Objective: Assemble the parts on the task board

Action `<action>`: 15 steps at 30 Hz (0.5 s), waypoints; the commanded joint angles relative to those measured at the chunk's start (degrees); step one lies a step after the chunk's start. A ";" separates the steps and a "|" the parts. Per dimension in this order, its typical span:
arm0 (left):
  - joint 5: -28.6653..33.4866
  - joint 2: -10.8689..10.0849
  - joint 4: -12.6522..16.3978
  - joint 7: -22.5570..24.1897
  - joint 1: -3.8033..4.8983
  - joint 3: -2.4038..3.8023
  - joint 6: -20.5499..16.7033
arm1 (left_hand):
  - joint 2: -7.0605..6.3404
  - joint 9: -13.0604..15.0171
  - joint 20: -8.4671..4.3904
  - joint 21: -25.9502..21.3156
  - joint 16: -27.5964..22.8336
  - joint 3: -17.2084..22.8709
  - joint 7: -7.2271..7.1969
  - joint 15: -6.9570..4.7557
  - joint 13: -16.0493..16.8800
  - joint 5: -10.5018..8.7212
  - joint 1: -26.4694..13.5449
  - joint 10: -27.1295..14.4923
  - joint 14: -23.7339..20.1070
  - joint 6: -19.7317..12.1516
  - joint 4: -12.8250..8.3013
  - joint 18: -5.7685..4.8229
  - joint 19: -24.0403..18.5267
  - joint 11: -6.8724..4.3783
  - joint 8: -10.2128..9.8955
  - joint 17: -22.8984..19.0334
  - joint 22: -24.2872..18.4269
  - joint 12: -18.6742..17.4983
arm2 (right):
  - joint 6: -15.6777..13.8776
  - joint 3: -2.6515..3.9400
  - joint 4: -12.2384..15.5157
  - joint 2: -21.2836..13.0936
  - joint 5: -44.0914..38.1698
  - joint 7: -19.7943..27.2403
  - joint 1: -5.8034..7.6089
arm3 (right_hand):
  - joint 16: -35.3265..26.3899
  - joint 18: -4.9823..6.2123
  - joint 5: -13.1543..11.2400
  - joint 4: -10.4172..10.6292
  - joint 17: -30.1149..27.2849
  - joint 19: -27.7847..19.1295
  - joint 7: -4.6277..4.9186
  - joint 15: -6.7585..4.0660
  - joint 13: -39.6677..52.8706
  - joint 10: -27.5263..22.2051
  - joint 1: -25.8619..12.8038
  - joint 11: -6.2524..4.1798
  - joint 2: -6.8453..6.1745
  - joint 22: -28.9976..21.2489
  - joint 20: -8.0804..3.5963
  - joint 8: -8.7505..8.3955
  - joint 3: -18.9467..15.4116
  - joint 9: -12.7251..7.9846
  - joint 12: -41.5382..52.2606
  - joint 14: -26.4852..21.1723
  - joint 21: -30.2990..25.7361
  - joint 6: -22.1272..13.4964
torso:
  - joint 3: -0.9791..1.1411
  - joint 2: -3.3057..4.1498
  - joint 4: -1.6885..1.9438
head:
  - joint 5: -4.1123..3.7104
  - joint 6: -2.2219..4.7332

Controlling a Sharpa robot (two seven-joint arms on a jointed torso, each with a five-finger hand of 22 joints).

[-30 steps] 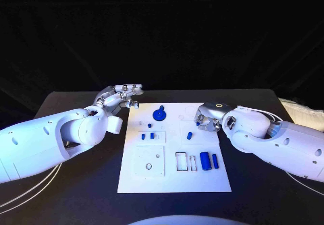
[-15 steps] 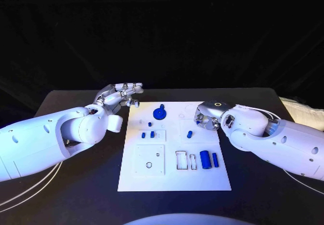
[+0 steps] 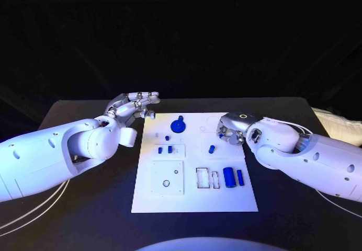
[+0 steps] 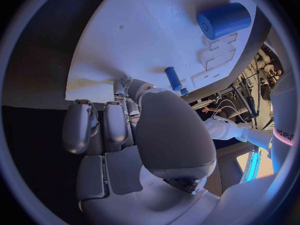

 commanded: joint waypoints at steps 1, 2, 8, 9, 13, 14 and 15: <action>0.27 0.09 0.00 0.10 0.02 0.03 0.19 | 0.18 -0.09 -0.16 -0.28 0.26 0.06 0.25 -0.12 0.07 0.32 0.54 -0.38 0.26 0.02 -0.34 0.63 0.18 0.05 0.21 0.06 -0.10 0.36 | -3.70 0.04 0.73 -0.28 -0.23 -0.57 -0.05 | 0.23 0.82 0.07 0.05 -0.12 0.29 0.28 0.23 -0.03 0.77 -0.43 -0.25 0.41 0.09 -0.04 -0.07 0.44 0.04 -0.02 2.68 0.32 0.06 | 0.03 -0.03 0.04 | -0.03 -0.04; 0.27 0.10 -0.02 0.07 0.02 0.03 0.21 | 0.19 -0.09 -0.16 -0.28 0.30 0.06 0.25 -0.12 0.07 0.32 0.54 -0.38 0.29 0.02 -0.34 0.63 0.18 0.05 0.21 0.12 -0.10 0.37 | -3.99 0.09 0.91 -0.45 -0.09 -0.55 -0.04 | 0.23 0.83 0.06 0.00 -0.15 0.29 0.29 0.24 -0.07 0.80 -0.56 -0.24 0.35 0.08 -0.03 -0.07 0.53 0.06 -0.03 2.68 0.31 0.09 | 0.03 -0.02 0.02 | -0.04 -0.05; 0.27 0.13 -0.20 -0.11 0.02 0.03 0.41 | 0.27 -0.08 -0.16 -0.27 0.73 0.01 0.29 -0.11 0.09 0.31 0.60 -0.35 0.59 0.08 -0.39 0.63 0.31 0.05 0.28 0.71 -0.12 0.50 | -5.64 0.72 2.35 -1.77 1.39 0.10 0.02 | 0.24 0.83 0.00 -0.26 -0.32 0.25 0.44 0.42 -0.37 0.68 -1.49 -0.09 -0.06 0.03 0.14 -0.23 1.15 0.11 -0.17 2.66 0.29 -0.04 | 0.02 -0.04 -0.10 | -0.04 -0.13; 0.27 0.15 -0.24 -0.12 0.02 0.03 0.45 | 0.27 -0.08 -0.16 -0.27 0.73 0.01 0.29 -0.11 0.09 0.31 0.60 -0.35 0.59 0.08 -0.39 0.63 0.31 0.05 0.28 0.71 -0.12 0.50 | -5.77 0.86 2.68 -2.02 1.61 0.15 0.03 | 0.24 0.83 0.00 -0.27 -0.33 0.24 0.44 0.43 -0.38 0.67 -1.53 -0.08 -0.09 0.03 0.15 -0.23 1.16 0.11 -0.17 2.66 0.29 -0.04 | 0.03 -0.03 -0.07 | -0.07 -0.10; 0.27 0.18 -0.33 -0.10 0.02 0.03 0.55 | 0.29 -0.08 -0.16 -0.27 0.78 0.01 0.29 -0.11 0.09 0.31 0.61 -0.34 0.62 0.10 -0.40 0.63 0.33 0.05 0.29 0.74 -0.12 0.53 | -6.08 1.33 4.17 -2.96 2.46 0.30 0.06 | 0.33 0.82 -0.01 -0.35 -0.28 0.27 0.48 0.47 -0.46 0.68 -1.86 -0.02 -0.31 0.10 0.21 -0.23 1.25 0.15 -0.16 2.67 0.34 0.00 | 0.05 0.01 -0.06 | -0.04 -0.15; 0.27 0.19 -0.35 -0.11 0.02 0.03 0.59 | 0.31 -0.07 -0.16 -0.26 0.83 -0.01 0.29 -0.11 0.09 0.31 0.63 -0.33 0.66 0.12 -0.41 0.62 0.37 0.05 0.31 0.79 -0.12 0.56 | -6.20 1.46 4.83 -3.25 2.77 0.35 0.06 | 0.35 0.81 -0.01 -0.38 -0.27 0.28 0.48 0.48 -0.48 0.69 -1.91 -0.01 -0.36 0.14 0.22 -0.23 1.27 0.16 -0.15 2.68 0.36 0.01 | 0.06 0.02 -0.06 | -0.01 -0.17; 0.27 0.19 -0.37 -0.12 0.02 0.03 0.62 | 0.31 -0.07 -0.16 -0.26 0.83 -0.01 0.29 -0.11 0.09 0.31 0.63 -0.33 0.66 0.12 -0.41 0.62 0.37 0.05 0.31 0.79 -0.12 0.56 | -6.29 1.54 5.45 -3.47 3.01 0.39 0.06 | 0.36 0.80 -0.01 -0.40 -0.27 0.29 0.49 0.48 -0.49 0.70 -1.95 0.01 -0.40 0.16 0.22 -0.23 1.29 0.17 -0.15 2.68 0.38 0.03 | 0.05 0.02 -0.05 | 0.00 -0.19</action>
